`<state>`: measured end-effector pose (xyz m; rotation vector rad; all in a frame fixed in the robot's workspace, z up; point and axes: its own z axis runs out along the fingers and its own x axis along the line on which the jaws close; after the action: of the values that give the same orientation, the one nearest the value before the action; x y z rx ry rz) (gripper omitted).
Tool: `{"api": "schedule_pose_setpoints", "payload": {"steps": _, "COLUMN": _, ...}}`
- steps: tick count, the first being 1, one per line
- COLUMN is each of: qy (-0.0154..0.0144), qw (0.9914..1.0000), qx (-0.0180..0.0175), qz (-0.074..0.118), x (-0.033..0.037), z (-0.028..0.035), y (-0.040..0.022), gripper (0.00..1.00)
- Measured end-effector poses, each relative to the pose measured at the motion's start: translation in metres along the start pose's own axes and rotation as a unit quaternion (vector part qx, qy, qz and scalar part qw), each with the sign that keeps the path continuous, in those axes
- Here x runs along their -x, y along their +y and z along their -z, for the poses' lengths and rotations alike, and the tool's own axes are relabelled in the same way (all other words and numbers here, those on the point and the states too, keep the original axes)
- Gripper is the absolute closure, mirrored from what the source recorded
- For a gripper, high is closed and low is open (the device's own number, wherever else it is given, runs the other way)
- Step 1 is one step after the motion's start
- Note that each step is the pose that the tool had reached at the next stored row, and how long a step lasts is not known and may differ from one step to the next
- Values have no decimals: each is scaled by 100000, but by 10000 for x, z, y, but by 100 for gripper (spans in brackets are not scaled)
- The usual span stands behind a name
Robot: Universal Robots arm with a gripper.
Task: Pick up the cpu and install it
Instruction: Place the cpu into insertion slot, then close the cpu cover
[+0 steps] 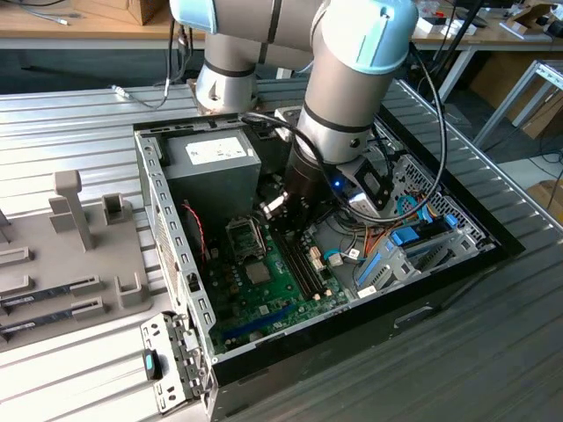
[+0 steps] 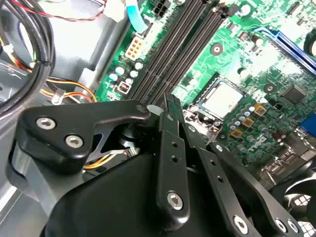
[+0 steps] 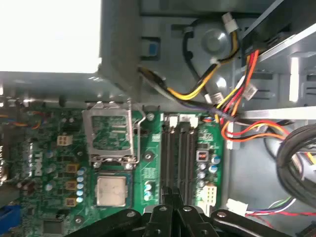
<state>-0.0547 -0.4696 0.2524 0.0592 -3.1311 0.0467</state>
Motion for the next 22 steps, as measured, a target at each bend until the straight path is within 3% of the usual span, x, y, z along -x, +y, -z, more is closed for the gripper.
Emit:
{"api": "schedule_pose_setpoints", "payload": {"steps": 3, "qy": -4, "qw": 100000, "qx": 198, "qz": -1, "x": 48, "z": 3, "y": 2, "gripper": 89}}
{"api": "schedule_pose_setpoints", "payload": {"steps": 6, "qy": -1, "qw": 100000, "qx": 314, "qz": 5, "x": 51, "z": 5, "y": 89, "gripper": 89}}
{"api": "schedule_pose_setpoints", "payload": {"steps": 7, "qy": -19, "qw": 99998, "qx": 653, "qz": 7, "x": 53, "z": 3, "y": 144, "gripper": 89}}
{"api": "schedule_pose_setpoints", "payload": {"steps": 9, "qy": -168, "qw": 99895, "qx": 4587, "qz": 42, "x": 55, "z": 3, "y": 194, "gripper": 89}}
{"api": "schedule_pose_setpoints", "payload": {"steps": 10, "qy": -249, "qw": 99774, "qx": 6717, "qz": 167, "x": 55, "z": 3, "y": 196, "gripper": 89}}
{"api": "schedule_pose_setpoints", "payload": {"steps": 11, "qy": -211, "qw": 99697, "qx": 7594, "qz": 1682, "x": 55, "z": -1, "y": 196, "gripper": 89}}
{"api": "schedule_pose_setpoints", "payload": {"steps": 12, "qy": -128, "qw": 99588, "qx": 8053, "qz": 4167, "x": 56, "z": -12, "y": 197, "gripper": 89}}
{"api": "schedule_pose_setpoints", "payload": {"steps": 14, "qy": -35, "qw": 99438, "qx": 8390, "qz": 6452, "x": 56, "z": -20, "y": 197, "gripper": 89}}
{"api": "schedule_pose_setpoints", "payload": {"steps": 15, "qy": 131, "qw": 99110, "qx": 8686, "qz": 10091, "x": 55, "z": -37, "y": 197, "gripper": 89}}
{"api": "schedule_pose_setpoints", "payload": {"steps": 16, "qy": 214, "qw": 98941, "qx": 8713, "qz": 11607, "x": 56, "z": -42, "y": 197, "gripper": 89}}
{"api": "schedule_pose_setpoints", "payload": {"steps": 18, "qy": 322, "qw": 98699, "qx": 8731, "qz": 13495, "x": 56, "z": -50, "y": 198, "gripper": 89}}
{"api": "schedule_pose_setpoints", "payload": {"steps": 19, "qy": 433, "qw": 98402, "qx": 8748, "qz": 15503, "x": 56, "z": -58, "y": 198, "gripper": 89}}
{"api": "schedule_pose_setpoints", "payload": {"steps": 20, "qy": 507, "qw": 98177, "qx": 8761, "qz": 16860, "x": 57, "z": -63, "y": 198, "gripper": 89}}
{"api": "schedule_pose_setpoints", "payload": {"steps": 22, "qy": 599, "qw": 97883, "qx": 8753, "qz": 18492, "x": 58, "z": -69, "y": 198, "gripper": 89}}
